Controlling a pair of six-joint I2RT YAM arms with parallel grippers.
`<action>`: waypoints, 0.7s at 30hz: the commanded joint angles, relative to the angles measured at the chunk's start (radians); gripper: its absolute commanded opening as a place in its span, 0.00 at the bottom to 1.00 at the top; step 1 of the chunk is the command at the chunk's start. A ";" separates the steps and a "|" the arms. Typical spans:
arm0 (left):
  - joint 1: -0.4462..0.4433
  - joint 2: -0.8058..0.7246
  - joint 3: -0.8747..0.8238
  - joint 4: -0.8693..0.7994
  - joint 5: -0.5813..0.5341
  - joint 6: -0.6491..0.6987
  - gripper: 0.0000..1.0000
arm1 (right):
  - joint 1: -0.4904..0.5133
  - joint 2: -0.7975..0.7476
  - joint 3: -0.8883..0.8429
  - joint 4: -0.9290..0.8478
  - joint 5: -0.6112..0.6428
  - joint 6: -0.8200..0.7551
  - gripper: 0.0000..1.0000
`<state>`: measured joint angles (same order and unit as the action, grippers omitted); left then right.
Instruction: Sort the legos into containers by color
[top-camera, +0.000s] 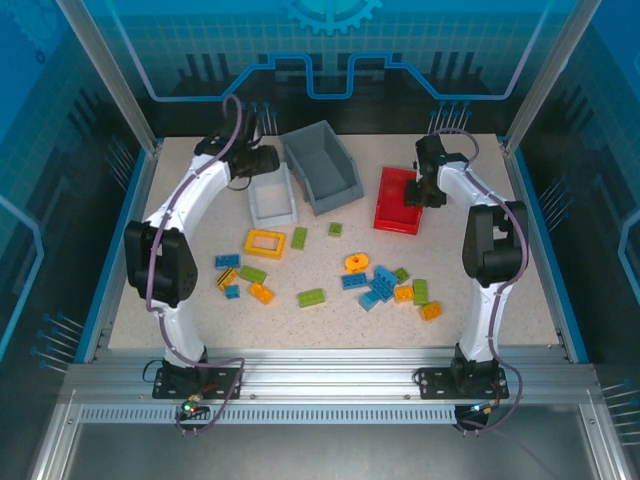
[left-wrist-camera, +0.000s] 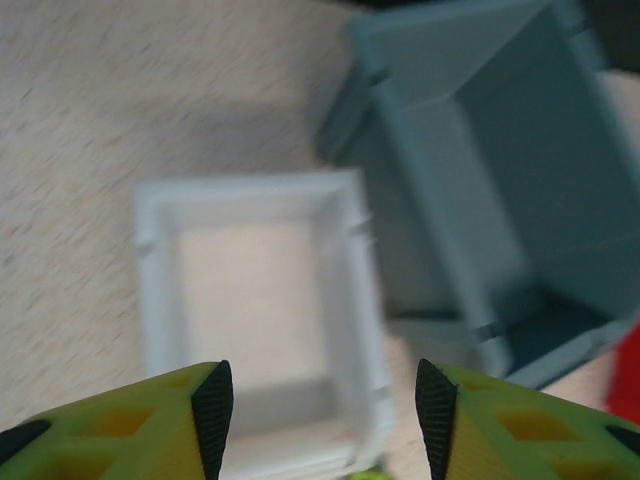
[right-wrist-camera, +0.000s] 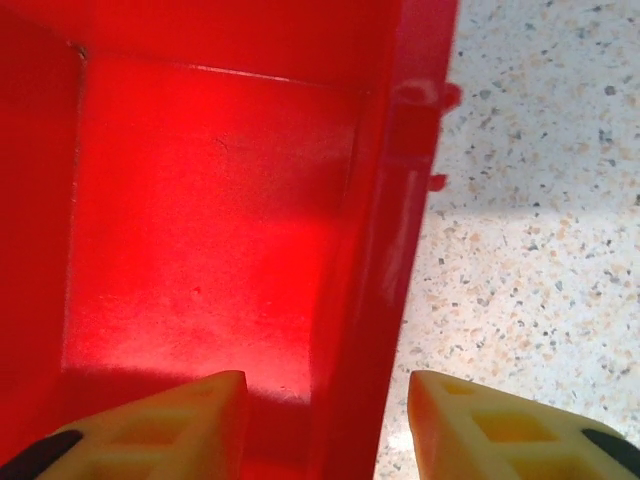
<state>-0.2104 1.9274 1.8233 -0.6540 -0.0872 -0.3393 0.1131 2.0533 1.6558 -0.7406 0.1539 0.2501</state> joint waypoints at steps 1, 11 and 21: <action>-0.036 0.130 0.136 -0.061 0.031 -0.006 0.56 | 0.016 -0.128 -0.011 0.001 -0.003 0.006 0.51; -0.075 0.475 0.563 -0.225 0.050 0.059 0.51 | 0.025 -0.304 -0.084 -0.009 -0.081 0.045 0.58; -0.122 0.460 0.505 -0.189 0.045 0.158 0.23 | 0.052 -0.425 -0.188 0.020 -0.095 0.083 0.58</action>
<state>-0.3031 2.4340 2.3379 -0.8276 -0.0475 -0.2481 0.1505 1.6768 1.4841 -0.7246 0.0704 0.3138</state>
